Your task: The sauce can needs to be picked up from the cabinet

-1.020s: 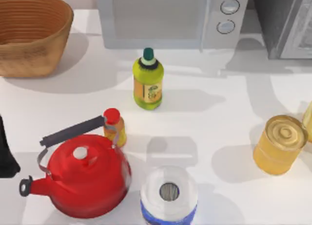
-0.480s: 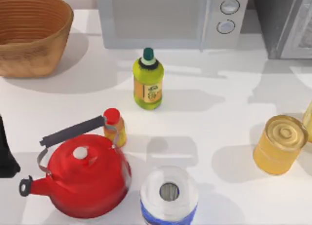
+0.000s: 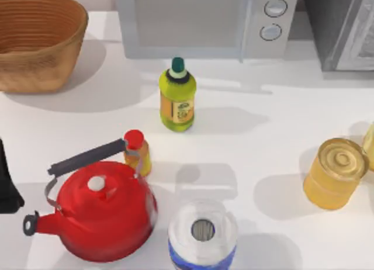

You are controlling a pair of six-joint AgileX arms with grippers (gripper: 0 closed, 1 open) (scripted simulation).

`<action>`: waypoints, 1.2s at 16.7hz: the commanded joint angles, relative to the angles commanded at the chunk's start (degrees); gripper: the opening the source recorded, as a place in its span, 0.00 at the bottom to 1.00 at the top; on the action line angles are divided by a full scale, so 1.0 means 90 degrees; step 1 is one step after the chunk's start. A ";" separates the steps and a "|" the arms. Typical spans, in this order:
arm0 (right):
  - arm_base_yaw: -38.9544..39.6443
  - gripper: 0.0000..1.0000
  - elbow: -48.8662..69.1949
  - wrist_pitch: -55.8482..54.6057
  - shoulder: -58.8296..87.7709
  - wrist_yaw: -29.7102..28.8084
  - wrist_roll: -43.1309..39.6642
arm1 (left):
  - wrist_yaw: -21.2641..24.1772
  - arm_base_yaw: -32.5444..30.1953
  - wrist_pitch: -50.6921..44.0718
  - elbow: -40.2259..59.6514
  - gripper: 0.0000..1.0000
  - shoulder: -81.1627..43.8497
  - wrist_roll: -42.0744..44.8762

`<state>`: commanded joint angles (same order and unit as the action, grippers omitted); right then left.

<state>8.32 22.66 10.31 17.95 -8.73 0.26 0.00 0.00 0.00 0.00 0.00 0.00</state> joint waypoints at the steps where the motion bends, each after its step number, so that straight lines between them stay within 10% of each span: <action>1: -0.0176 0.00 -0.0548 -0.0217 -0.0378 0.0184 -0.0006 | 0.0000 0.0000 0.0000 0.0000 1.00 0.0000 0.0000; 8: -0.0919 0.00 -0.2506 -0.1139 -0.1983 0.0965 -0.0028 | 0.0000 0.0000 0.0000 0.0000 1.00 0.0000 0.0000; 20: -0.1022 0.00 -0.1855 -0.2239 -0.0578 0.1646 0.0020 | 0.0000 0.0000 0.0000 0.0000 1.00 0.0000 0.0000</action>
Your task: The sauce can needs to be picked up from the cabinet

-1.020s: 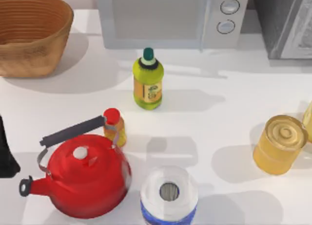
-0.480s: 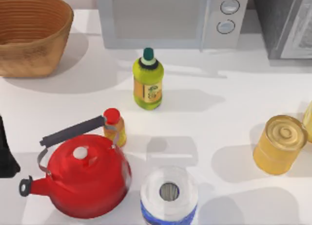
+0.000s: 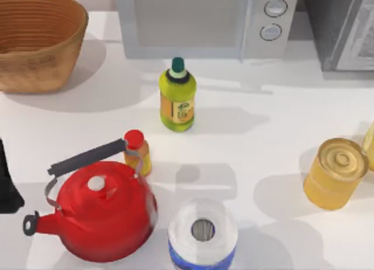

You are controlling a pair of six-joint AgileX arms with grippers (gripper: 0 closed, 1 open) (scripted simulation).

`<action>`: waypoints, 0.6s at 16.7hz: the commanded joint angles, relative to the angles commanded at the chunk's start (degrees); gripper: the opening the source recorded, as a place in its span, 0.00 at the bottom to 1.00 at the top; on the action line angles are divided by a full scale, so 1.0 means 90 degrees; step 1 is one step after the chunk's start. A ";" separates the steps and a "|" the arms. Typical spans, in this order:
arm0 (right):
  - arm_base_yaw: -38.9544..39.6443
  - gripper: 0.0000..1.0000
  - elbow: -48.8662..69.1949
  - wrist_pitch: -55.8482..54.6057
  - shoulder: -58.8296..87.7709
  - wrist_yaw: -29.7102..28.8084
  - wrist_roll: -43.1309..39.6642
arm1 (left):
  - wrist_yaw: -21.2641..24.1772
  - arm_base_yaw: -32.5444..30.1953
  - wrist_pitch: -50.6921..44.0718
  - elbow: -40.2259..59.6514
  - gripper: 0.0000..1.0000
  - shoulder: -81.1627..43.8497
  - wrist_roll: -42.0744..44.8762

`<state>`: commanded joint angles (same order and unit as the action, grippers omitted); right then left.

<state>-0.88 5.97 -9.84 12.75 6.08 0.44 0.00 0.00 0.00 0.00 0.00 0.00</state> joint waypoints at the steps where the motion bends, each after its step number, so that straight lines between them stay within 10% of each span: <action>1: -0.0039 0.00 0.0188 -0.0323 0.0459 0.0204 0.0008 | 0.0000 0.0000 0.0000 0.0000 1.00 0.0000 0.0000; 10: -0.0503 0.00 0.2256 -0.3968 0.6253 0.2588 0.0063 | 0.0000 0.0000 0.0000 0.0000 1.00 0.0000 0.0000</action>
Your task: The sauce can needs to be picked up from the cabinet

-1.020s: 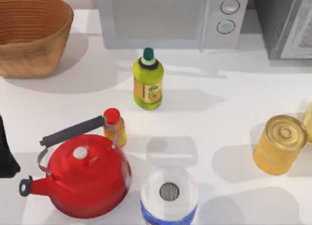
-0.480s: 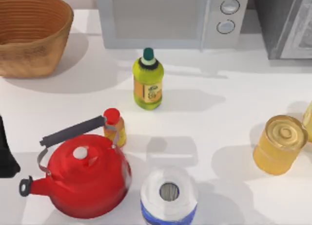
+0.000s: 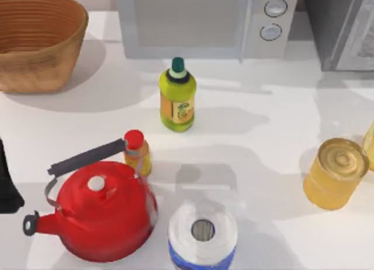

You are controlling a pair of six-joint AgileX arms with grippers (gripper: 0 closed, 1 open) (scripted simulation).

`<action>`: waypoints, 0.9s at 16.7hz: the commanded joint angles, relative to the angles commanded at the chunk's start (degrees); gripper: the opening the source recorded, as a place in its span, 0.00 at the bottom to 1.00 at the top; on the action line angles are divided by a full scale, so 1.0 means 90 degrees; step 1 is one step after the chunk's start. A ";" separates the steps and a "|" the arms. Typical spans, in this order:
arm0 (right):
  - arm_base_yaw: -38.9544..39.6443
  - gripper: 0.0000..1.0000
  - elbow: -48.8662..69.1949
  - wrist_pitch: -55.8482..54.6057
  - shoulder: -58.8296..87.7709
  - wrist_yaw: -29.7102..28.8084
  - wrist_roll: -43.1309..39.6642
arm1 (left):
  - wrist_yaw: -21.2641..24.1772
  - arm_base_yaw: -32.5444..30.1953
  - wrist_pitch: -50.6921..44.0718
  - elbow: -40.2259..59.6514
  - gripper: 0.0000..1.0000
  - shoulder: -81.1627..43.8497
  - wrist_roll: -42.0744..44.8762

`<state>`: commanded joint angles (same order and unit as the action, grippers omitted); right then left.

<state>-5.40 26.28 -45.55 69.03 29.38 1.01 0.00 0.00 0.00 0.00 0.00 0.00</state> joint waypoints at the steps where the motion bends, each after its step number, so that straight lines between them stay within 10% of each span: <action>1: -0.0054 0.00 0.0239 -0.0423 0.0703 0.0279 0.0005 | 0.0000 0.0000 0.0000 0.0000 1.00 0.0000 0.0000; 15: -0.0476 0.00 0.2237 -0.3891 0.6323 0.2512 0.0031 | 0.0000 0.0000 0.0000 0.0000 1.00 0.0000 0.0000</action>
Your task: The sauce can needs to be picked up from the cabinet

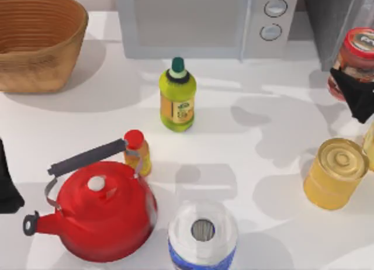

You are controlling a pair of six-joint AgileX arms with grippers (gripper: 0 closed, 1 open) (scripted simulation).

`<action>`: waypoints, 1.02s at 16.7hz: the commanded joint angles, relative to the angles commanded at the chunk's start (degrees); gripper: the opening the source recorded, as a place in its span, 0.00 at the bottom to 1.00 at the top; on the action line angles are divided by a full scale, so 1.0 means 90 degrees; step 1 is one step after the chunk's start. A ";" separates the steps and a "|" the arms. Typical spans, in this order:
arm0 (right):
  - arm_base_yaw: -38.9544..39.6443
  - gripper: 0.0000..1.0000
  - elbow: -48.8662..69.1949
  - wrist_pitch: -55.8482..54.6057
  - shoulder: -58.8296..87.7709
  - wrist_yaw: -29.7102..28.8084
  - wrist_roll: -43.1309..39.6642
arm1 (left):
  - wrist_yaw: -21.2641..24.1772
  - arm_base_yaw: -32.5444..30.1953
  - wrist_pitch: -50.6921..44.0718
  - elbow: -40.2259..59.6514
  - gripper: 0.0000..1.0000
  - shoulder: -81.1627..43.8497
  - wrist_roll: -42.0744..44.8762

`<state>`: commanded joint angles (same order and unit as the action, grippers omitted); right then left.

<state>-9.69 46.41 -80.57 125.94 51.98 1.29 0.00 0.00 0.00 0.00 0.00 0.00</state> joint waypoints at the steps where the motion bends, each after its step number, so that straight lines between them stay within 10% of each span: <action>1: 0.0000 0.00 0.0000 0.0000 0.0000 0.0000 0.0000 | 0.0000 0.0000 0.0000 0.0000 1.00 0.0000 0.0000; 17: 0.0779 0.00 0.1195 0.0185 0.1025 -0.0784 -0.0035 | 0.0000 0.0000 0.0000 0.0000 1.00 0.0000 0.0000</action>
<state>-2.68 57.16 -78.91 135.16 44.92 0.98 0.00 0.00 0.00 0.00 0.00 0.00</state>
